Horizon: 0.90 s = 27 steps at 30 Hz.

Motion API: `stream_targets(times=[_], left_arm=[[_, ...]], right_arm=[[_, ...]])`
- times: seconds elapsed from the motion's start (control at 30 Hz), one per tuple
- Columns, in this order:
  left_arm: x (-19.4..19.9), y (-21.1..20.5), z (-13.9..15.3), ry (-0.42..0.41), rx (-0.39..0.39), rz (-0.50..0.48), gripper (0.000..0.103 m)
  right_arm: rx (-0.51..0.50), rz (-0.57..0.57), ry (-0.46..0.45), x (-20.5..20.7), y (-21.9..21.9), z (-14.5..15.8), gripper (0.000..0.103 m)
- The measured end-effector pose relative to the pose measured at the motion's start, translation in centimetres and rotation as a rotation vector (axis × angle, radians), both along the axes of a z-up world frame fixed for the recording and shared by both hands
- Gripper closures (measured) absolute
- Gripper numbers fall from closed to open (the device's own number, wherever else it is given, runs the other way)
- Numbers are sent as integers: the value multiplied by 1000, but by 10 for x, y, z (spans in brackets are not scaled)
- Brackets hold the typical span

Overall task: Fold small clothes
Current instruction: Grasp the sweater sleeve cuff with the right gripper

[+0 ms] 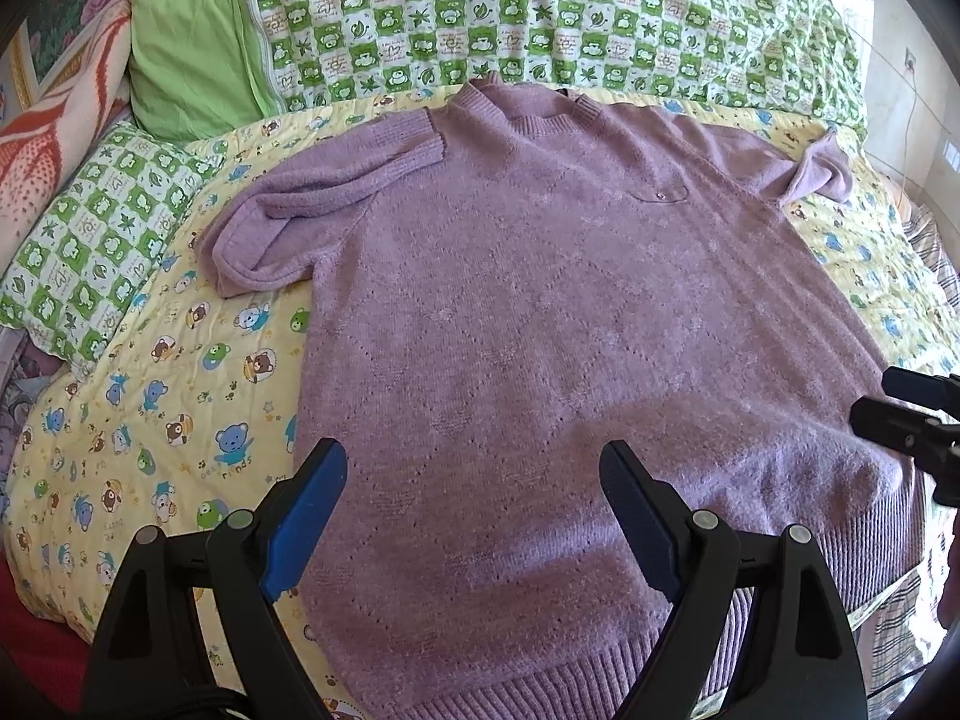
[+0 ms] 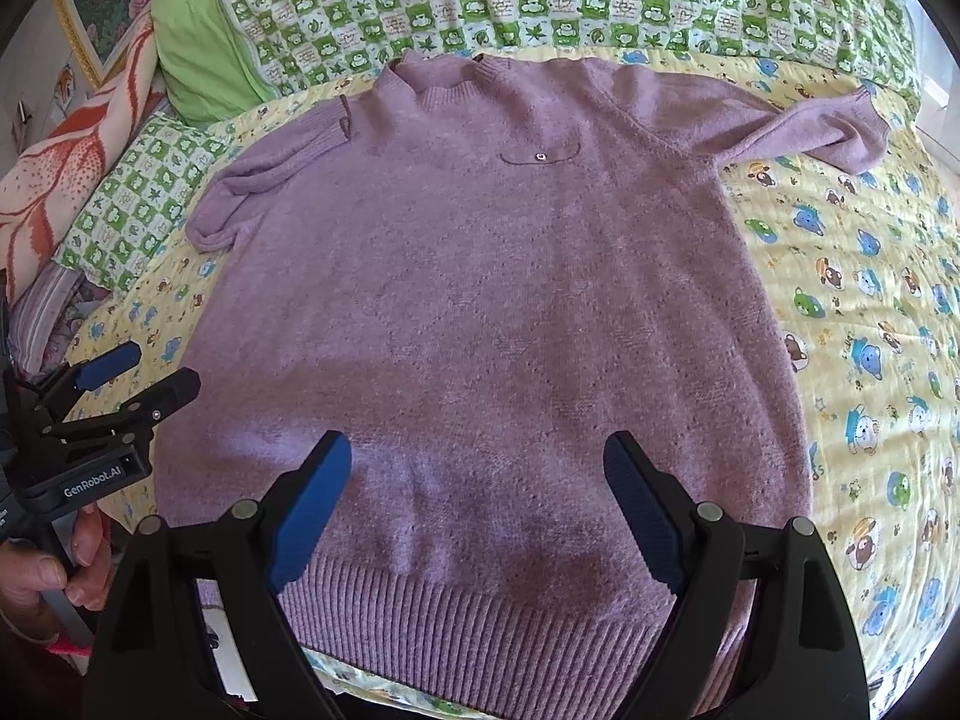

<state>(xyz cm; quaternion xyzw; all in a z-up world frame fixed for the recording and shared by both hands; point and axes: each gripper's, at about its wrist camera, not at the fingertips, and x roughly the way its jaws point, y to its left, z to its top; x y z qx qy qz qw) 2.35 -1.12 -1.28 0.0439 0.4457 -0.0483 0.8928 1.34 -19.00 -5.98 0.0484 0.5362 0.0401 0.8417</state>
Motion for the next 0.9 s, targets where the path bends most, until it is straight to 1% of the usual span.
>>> stream_targets(times=[0.17, 0.3, 0.37, 0.47, 0.57, 0.67, 0.77, 0.9], left_arm=[[17, -1, -1, 8, -2, 19, 16], [39, -4, 2, 3, 8, 24, 15], [56, -6, 2, 24, 9, 29, 15], [87, -6, 5, 46, -26, 53, 15], [122, -6, 9, 70, -79, 82, 15], [157, -10, 6, 109, -92, 111, 15], [187, -15, 2, 120, -98, 120, 15], [226, -27, -16, 169, -48, 130, 15]], right_arm=[[23, -48, 0, 7, -18, 4, 17], [45, -129, 0, 14, -52, 13, 17], [49, -172, -11, 22, -73, 19, 17], [73, -266, -34, 50, -120, 27, 17], [101, -388, -58, 79, -171, 37, 17], [121, -511, -85, 113, -222, 44, 17], [104, -599, -110, 150, -265, 50, 17], [65, -655, -138, 204, -309, 51, 17]])
